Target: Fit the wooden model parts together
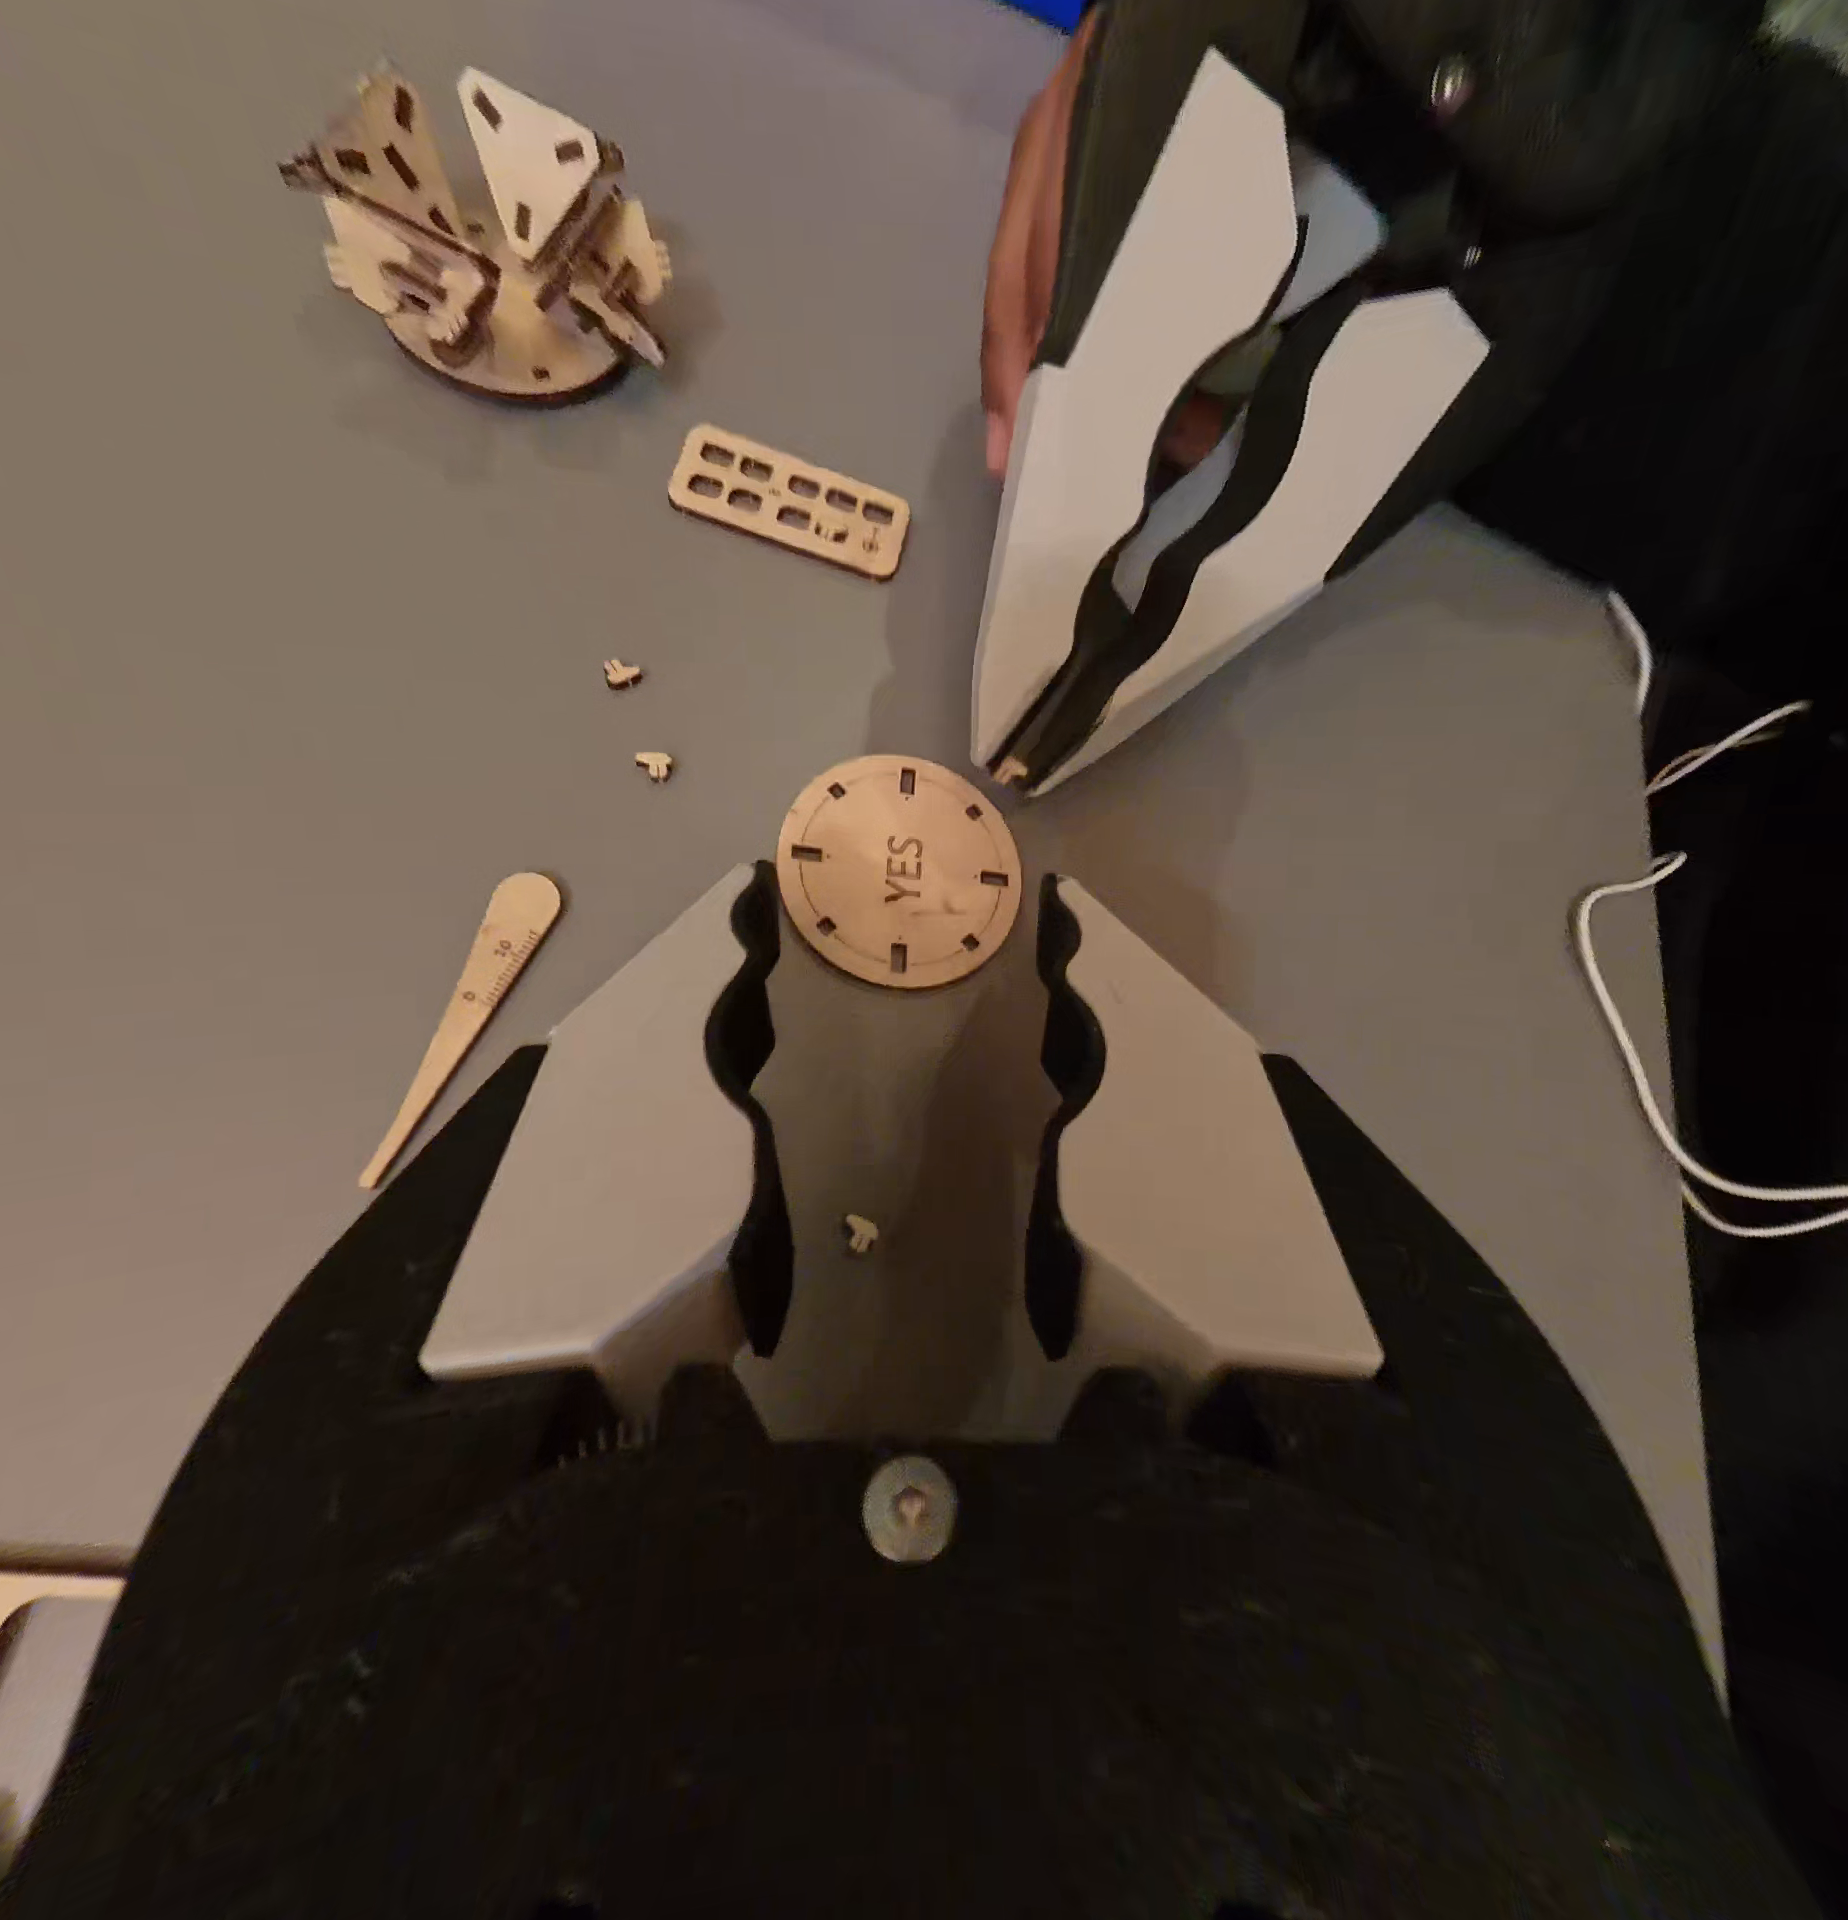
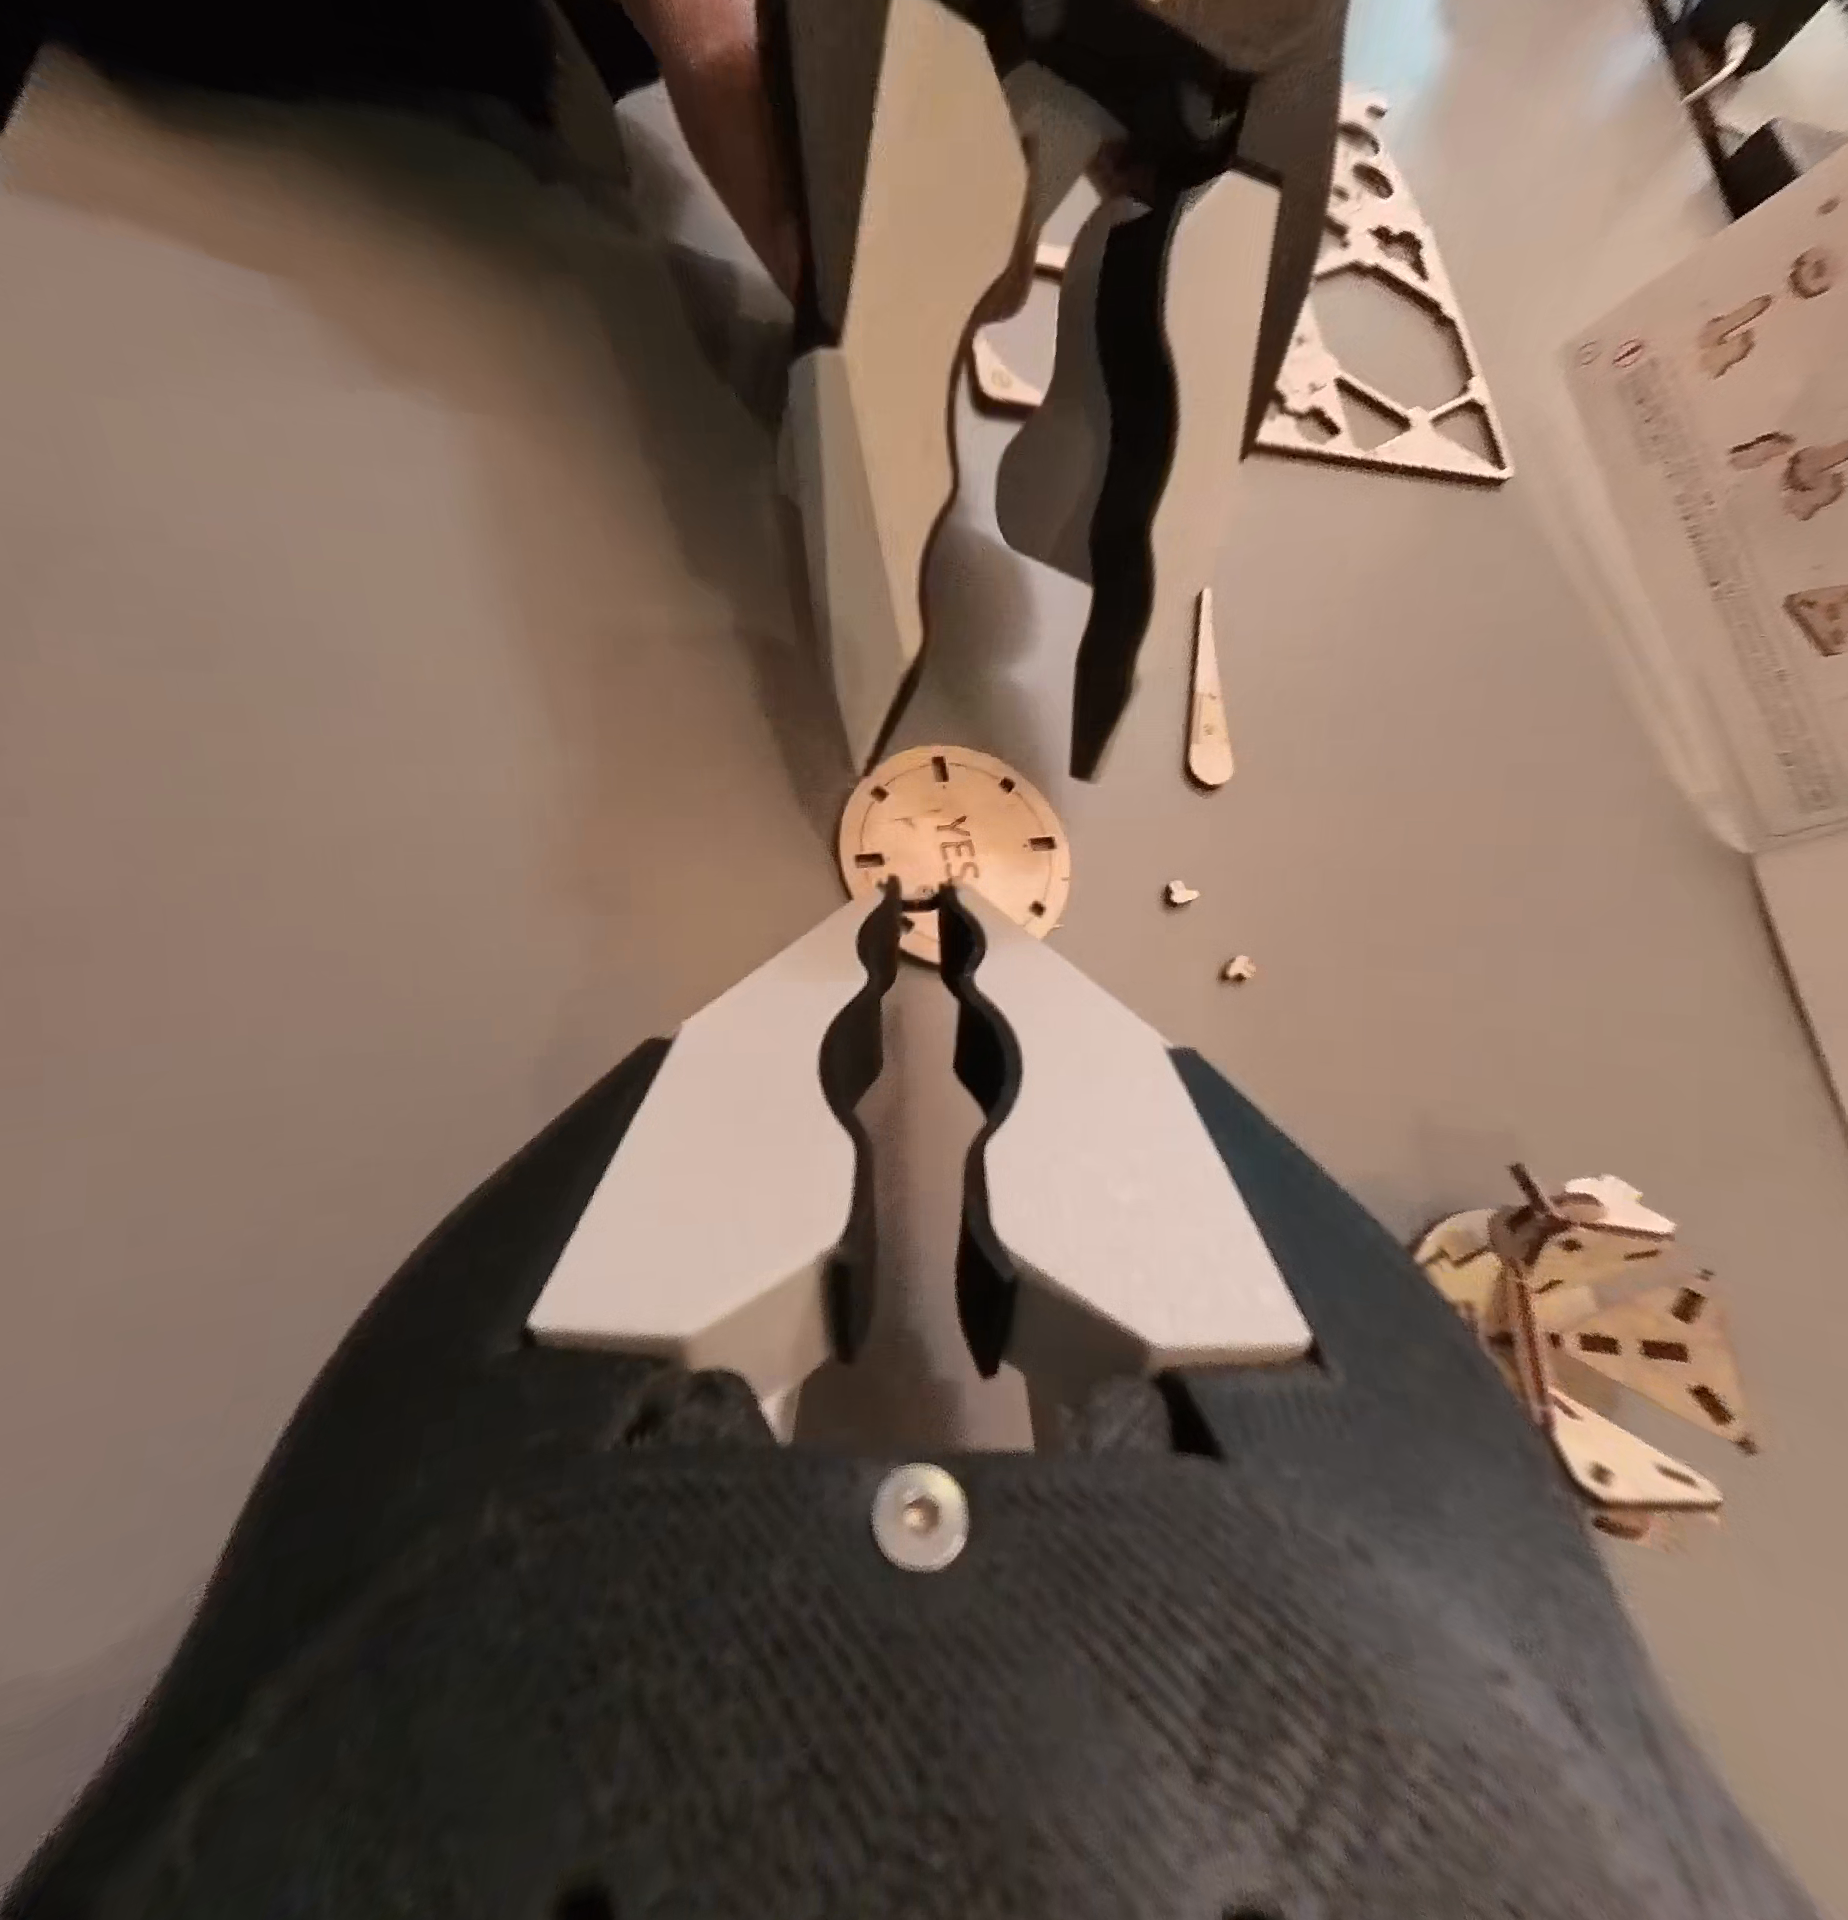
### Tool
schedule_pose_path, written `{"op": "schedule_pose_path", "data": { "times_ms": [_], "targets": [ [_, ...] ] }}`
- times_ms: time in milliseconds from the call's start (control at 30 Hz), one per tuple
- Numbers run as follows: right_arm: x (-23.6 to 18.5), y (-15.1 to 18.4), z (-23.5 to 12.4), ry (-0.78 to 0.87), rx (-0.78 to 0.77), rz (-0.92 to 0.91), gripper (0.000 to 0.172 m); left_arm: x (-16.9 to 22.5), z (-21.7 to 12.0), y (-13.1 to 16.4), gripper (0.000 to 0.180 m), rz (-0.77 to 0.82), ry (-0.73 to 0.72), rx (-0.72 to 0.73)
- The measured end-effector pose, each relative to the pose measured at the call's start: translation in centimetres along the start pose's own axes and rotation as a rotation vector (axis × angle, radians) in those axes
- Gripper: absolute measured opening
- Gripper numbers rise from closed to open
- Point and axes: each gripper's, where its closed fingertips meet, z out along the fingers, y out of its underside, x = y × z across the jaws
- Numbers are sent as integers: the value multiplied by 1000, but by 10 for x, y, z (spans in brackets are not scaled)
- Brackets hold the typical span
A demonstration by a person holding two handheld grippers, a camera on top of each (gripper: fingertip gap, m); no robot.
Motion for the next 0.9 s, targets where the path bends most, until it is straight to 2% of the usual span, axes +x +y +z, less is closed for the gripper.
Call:
{"op": "schedule_pose_path", "data": {
  "times_ms": [400,767,900],
  "targets": [
    [-2,12,6,-39,-71,52,5,1,10,11,52,57,-42,-76],
    [-3,16,5,-83,-103,119,5,9,4,17,29,50,33,-95],
    [-1,17,4,-72,-106,109,5,13,-2,9,30,46,67,-45]
  ]
}}
